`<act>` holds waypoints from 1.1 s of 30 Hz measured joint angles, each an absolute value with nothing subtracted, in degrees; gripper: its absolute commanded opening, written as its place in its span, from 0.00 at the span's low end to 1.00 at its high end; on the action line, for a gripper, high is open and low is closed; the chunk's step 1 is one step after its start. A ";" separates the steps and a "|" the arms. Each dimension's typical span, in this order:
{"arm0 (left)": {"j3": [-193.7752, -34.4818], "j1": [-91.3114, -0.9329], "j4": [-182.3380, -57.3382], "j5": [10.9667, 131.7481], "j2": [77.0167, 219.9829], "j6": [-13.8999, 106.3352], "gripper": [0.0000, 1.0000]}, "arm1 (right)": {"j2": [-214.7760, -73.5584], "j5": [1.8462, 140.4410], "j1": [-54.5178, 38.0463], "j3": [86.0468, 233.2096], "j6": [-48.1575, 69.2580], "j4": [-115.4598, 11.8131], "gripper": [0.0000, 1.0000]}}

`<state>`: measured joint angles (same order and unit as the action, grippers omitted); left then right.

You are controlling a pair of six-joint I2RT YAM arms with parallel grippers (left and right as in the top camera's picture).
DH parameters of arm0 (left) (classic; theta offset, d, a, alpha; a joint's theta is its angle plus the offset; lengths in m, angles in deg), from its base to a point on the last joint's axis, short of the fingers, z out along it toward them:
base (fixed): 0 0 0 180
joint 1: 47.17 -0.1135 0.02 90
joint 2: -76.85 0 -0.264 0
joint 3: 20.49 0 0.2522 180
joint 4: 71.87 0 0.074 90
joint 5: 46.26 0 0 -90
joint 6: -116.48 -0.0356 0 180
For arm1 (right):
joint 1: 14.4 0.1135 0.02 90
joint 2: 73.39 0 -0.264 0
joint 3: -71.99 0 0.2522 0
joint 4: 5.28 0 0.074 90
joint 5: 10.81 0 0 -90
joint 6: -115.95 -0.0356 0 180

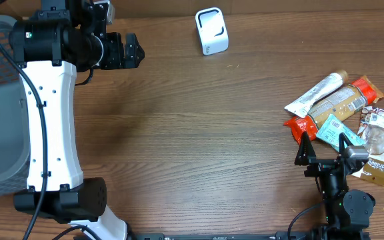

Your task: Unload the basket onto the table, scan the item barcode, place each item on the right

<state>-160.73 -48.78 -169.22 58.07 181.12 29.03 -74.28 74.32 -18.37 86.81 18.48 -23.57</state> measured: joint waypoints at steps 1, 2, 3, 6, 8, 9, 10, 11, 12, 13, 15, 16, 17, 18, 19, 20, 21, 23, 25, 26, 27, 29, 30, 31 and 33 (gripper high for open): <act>-160.73 -48.78 -169.22 58.07 181.12 29.01 1.00 | -74.28 74.32 -18.39 86.81 18.51 -23.60 1.00; -160.73 -48.78 -169.22 58.07 181.12 29.01 1.00 | -74.28 74.32 -18.39 86.81 18.51 -23.57 1.00; -160.73 -48.78 -169.22 58.07 181.12 29.01 1.00 | -74.28 74.32 -18.37 86.81 18.51 -23.60 1.00; -160.53 -48.65 -169.16 58.07 180.92 29.01 0.99 | -74.28 74.35 -18.37 86.81 18.51 -23.62 1.00; -159.37 -48.47 -169.18 58.05 179.88 29.01 0.99 | -74.28 74.35 -18.39 86.81 18.51 -23.62 1.00; -158.56 -48.36 -169.18 57.76 178.96 29.01 1.00 | -74.28 74.32 -18.37 86.81 18.48 -23.62 1.00; -157.62 -48.28 -169.09 57.04 177.69 28.98 1.00 | -74.28 74.32 -18.39 86.81 18.53 -23.60 1.00; -156.29 -48.28 -168.79 56.14 175.88 28.94 1.00 | -74.28 74.32 -18.37 86.81 18.53 -23.60 1.00; -154.65 -48.28 -168.22 55.07 173.58 28.83 1.00 | -74.28 74.32 -18.37 86.81 18.51 -23.62 1.00; -151.77 -48.28 -166.60 53.76 170.19 28.81 0.99 | -74.26 74.32 -18.39 86.81 18.48 -23.66 1.00; -146.26 -48.28 -161.55 51.75 164.01 28.74 1.00 | -74.24 74.35 -18.39 86.81 18.53 -23.60 1.00; -142.61 -48.28 -158.08 50.83 160.23 28.42 1.00 | -74.24 74.35 -18.39 86.81 18.51 -23.64 1.00; -138.80 -48.28 -154.40 50.16 156.44 27.93 1.00 | -74.24 74.35 -18.39 86.81 18.53 -23.68 1.00; -134.70 -48.28 -150.36 49.50 152.53 27.52 1.00 | -74.24 74.35 -18.37 86.81 18.48 -23.70 1.00; -130.50 -48.28 -146.47 48.95 148.69 27.02 1.00 | -74.24 74.39 -18.39 86.81 18.51 -23.68 1.00; -126.24 -48.28 -142.43 48.54 145.10 26.40 1.00 | -74.24 74.39 -18.39 86.81 18.53 -23.73 1.00; -121.69 -48.28 -138.82 48.15 141.58 25.81 1.00 | -74.24 74.50 -18.37 86.81 18.51 -23.73 1.00; -112.12 -48.28 -130.43 47.71 135.07 24.68 1.00 | -74.17 74.56 -18.37 86.81 18.48 -23.77 1.00; -102.61 -48.28 -123.74 47.53 129.69 24.22 1.00 | -74.13 74.72 -18.37 86.81 18.51 -23.75 1.00; -97.67 -48.28 -120.26 47.49 126.98 24.00 1.00 | -74.13 74.72 -18.37 86.81 18.51 -23.75 1.00; -93.12 -48.28 -116.90 47.49 124.69 23.80 0.99 | -74.13 74.72 -18.39 86.81 18.51 -23.75 1.00; -84.49 -48.28 -110.67 47.47 119.94 23.43 1.00 | -74.13 74.74 -18.37 86.81 18.51 -23.75 1.00; -80.32 -48.28 -106.89 47.45 117.69 23.28 1.00 | -74.13 74.74 -18.37 86.81 18.51 -23.75 1.00; -76.10 -48.28 -102.45 47.40 115.48 23.21 0.99 | -74.13 74.72 -18.37 86.81 18.53 -23.68 1.00; -68.27 -48.28 -95.26 47.31 111.18 23.06 1.00 | -74.13 74.72 -18.37 86.81 18.51 -23.73 1.00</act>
<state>-68.27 -48.28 -95.26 47.31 111.18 23.06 -74.13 74.72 -18.37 86.81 18.51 -23.73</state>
